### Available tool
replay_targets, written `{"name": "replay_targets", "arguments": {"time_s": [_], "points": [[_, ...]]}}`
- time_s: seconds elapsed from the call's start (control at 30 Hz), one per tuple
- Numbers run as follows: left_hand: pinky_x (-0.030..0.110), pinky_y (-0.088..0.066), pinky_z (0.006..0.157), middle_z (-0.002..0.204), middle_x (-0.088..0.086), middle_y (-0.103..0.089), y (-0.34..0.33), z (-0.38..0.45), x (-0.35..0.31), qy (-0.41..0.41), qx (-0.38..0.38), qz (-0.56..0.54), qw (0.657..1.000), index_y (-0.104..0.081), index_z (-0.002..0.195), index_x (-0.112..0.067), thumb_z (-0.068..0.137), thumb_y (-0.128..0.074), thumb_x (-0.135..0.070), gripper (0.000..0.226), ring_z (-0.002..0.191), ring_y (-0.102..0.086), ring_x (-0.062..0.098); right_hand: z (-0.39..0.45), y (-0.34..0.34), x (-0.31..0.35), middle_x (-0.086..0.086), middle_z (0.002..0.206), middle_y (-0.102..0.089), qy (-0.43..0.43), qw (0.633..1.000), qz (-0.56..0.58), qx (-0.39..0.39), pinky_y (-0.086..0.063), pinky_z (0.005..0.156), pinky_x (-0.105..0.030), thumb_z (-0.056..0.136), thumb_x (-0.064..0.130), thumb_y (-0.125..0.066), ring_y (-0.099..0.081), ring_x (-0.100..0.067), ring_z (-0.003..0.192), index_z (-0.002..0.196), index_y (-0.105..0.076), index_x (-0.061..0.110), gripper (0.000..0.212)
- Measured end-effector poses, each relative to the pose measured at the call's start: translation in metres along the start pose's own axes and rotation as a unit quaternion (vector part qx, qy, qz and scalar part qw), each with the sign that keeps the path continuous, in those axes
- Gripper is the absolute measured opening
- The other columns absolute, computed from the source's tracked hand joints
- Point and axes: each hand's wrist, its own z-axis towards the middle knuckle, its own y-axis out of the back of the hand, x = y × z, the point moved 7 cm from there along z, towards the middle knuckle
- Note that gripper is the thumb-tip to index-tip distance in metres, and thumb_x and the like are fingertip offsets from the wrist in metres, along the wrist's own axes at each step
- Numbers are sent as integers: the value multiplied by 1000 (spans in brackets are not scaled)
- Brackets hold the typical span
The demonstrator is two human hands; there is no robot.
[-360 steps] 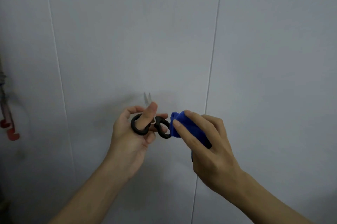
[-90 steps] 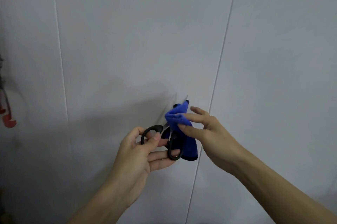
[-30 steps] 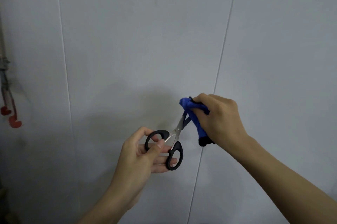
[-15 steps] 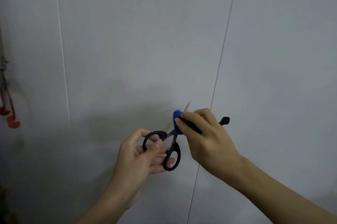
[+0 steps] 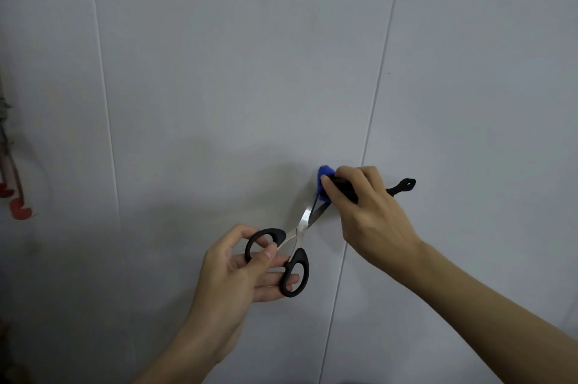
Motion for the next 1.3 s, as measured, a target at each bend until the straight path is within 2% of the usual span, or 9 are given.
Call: {"name": "replay_targets", "arguments": {"time_s": [0.27, 0.47, 0.6, 0.73, 0.83, 0.93, 1.03, 1.2, 1.3], "points": [[45, -61, 59, 73, 23, -73, 2, 1, -3, -7, -12, -4, 1000, -53, 87, 1, 90, -58, 0, 7, 65, -70, 47, -13, -3, 5, -12, 132, -33, -83, 989, 120, 35, -51, 91, -39, 75, -21, -57, -50, -40, 116, 131, -57, 4, 62], [43, -61, 57, 72, 24, -72, -2, -2, -3, -8, -9, -5, 1000, -53, 90, 3, 90, -59, -1, 7, 64, -70, 47, -20, -1, 6, -18, 124, -55, -107, 992, 66, 12, -55, 69, -47, 66, -20, -64, -55, -40, 98, 125, -64, 11, 67], [41, -61, 56, 72, 24, -73, -3, -4, -6, -12, -10, -4, 1000, -53, 91, 4, 90, -59, -1, 7, 64, -70, 46, -20, 0, 9, -13, 127, -54, -116, 991, 59, 25, -52, 63, -39, 68, -11, -65, -58, -37, 89, 126, -64, 15, 63], [43, -61, 56, 73, 25, -72, -4, -4, -7, -16, -15, -6, 1000, -53, 90, 4, 90, -59, 0, 7, 64, -70, 46, -18, 3, 15, -9, 133, -49, -154, 974, 162, 39, -47, 77, -31, 88, 24, -45, -55, -29, 102, 128, -62, 16, 44], [42, -60, 56, 72, 24, -73, -4, -5, -7, -20, -12, -11, 1000, -53, 89, 3, 89, -59, 0, 7, 64, -70, 46, -13, 7, 11, -3, 123, -54, -210, 949, 234, -20, -50, 81, -31, 94, 34, -46, -59, -24, 95, 112, -73, 19, 36], [41, -60, 56, 71, 24, -73, -4, -7, -9, -22, -5, -11, 1000, -54, 87, 2, 89, -59, 0, 6, 64, -70, 46, -6, 13, 2, -2, 106, -62, -244, 941, 213, -101, -51, 70, -30, 91, 29, -60, -62, -15, 76, 89, -78, 17, 22], [41, -60, 56, 73, 25, -72, -4, -9, -12, -27, 0, -12, 1000, -54, 87, 2, 89, -59, 1, 6, 64, -70, 46, -4, 17, -3, -3, 98, -65, -257, 935, 205, -133, -46, 66, -24, 83, 10, -71, -57, -11, 70, 82, -77, 12, 7], [44, -61, 58, 74, 26, -72, -3, -8, -9, -21, 2, -7, 1000, -53, 88, 2, 90, -58, 1, 5, 64, -70, 47, 3, 13, -20, 5, 96, -65, -328, 914, 229, -75, -44, 70, -18, 83, 4, -73, -56, -4, 76, 105, -64, 14, 26], [41, -61, 57, 73, 25, -72, 0, -6, -4, -9, -10, -5, 1000, -52, 89, 2, 91, -57, 1, 5, 64, -71, 45, 1, 11, -40, 4, 101, -65, -387, 896, 209, -54, -40, 70, -11, 86, 10, -71, -60, -12, 83, 110, -62, 12, 26]]}}
